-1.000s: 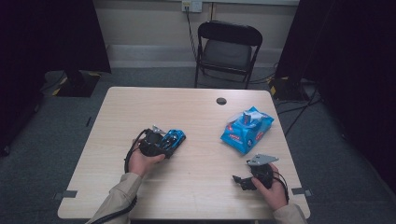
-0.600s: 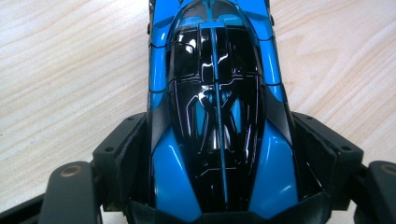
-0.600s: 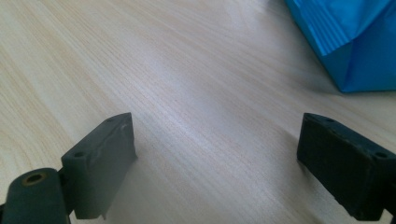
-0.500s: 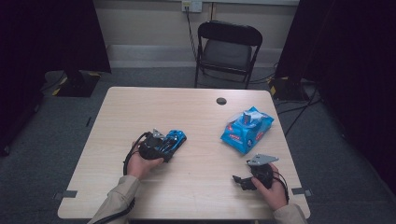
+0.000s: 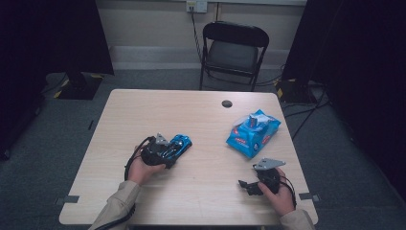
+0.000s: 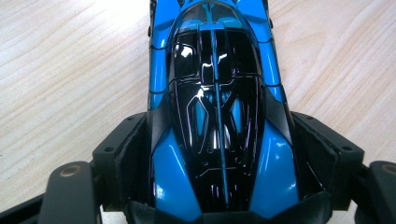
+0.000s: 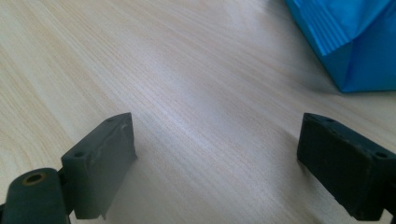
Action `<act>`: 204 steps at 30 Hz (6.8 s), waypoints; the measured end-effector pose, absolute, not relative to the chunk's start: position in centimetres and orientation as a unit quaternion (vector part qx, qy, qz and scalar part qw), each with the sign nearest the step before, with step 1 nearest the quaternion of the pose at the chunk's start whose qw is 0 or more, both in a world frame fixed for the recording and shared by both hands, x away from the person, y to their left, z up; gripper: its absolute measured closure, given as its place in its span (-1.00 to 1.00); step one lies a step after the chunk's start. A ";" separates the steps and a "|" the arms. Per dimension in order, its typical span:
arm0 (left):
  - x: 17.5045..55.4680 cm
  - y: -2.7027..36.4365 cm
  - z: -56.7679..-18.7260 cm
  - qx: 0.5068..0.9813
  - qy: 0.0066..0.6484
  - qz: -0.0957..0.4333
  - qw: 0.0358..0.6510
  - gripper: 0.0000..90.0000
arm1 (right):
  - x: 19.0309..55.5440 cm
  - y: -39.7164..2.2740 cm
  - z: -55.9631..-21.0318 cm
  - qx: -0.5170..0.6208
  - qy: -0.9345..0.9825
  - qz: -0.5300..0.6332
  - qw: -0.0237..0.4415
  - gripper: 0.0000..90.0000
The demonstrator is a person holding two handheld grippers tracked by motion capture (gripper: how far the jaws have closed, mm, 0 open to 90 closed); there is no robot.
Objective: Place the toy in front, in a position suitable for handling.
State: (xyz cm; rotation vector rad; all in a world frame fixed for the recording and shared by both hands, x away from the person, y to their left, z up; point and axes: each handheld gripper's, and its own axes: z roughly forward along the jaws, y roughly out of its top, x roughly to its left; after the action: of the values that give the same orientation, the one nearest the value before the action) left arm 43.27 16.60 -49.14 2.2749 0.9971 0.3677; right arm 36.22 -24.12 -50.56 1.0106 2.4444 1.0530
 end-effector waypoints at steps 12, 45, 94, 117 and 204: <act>42.9 17.9 -49.4 0.858 0.387 0.134 0.311 -0.61 | 36.2 -24.1 -50.6 0.351 0.849 0.366 0.147 -0.77; 41.4 19.9 -50.6 0.843 0.357 0.151 0.374 -0.65 | 36.7 -24.0 -50.2 0.343 0.856 0.364 0.134 -0.66; 41.3 19.5 -50.5 0.841 0.355 0.156 0.378 -0.46 | 46.8 -28.2 -39.9 0.420 0.820 0.344 0.182 -0.33; 41.3 19.5 -50.5 0.841 0.355 0.156 0.377 -0.46 | 51.3 -28.6 -39.7 0.461 0.802 0.306 0.226 -0.05; 41.3 19.4 -50.5 0.839 0.357 0.156 0.379 -0.46 | 53.5 -27.7 -35.7 0.517 0.746 0.390 0.155 1.00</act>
State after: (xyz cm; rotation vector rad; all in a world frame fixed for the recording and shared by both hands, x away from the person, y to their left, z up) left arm 41.26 19.42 -50.53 2.1449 0.9123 0.3978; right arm 53.53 -27.72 -35.66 1.4825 2.1373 1.1171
